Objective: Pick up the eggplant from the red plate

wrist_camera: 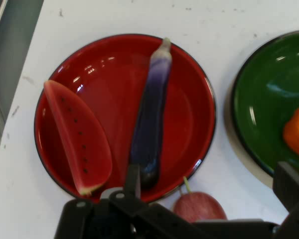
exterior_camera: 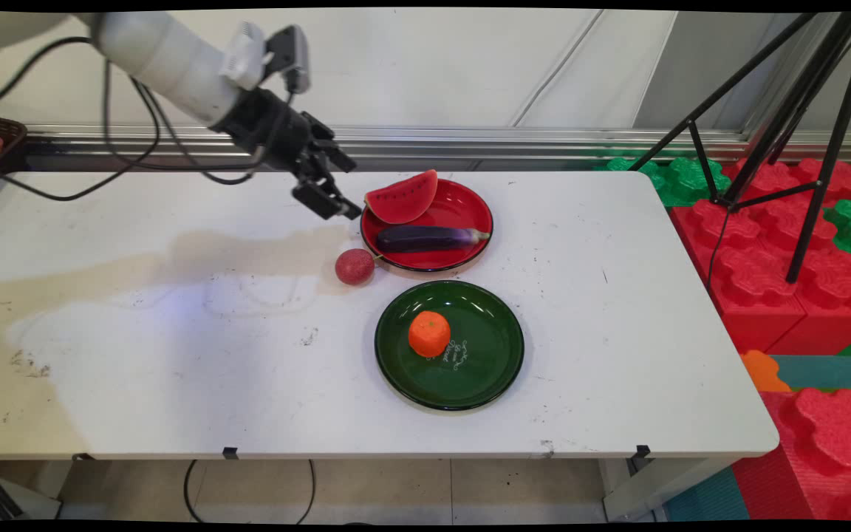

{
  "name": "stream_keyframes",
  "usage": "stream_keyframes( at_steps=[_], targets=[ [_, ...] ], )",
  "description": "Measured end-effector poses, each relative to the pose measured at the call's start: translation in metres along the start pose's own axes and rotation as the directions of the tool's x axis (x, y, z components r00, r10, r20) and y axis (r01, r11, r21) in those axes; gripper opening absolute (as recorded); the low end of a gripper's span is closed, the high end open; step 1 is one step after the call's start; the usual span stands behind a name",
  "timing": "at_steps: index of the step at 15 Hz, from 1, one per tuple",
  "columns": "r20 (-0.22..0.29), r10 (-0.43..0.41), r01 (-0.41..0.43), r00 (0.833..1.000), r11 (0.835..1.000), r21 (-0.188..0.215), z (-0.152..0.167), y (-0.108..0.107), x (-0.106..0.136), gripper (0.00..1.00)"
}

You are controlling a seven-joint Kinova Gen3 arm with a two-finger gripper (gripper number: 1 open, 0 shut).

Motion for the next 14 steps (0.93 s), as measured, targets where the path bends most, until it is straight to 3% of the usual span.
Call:
stream_keyframes(
  at_steps=[14],
  targets=[
    [0.114, 0.041, -0.038, 0.993, 0.999, -0.026, 0.118, -0.042, 0.029, 1.0]
  ],
)
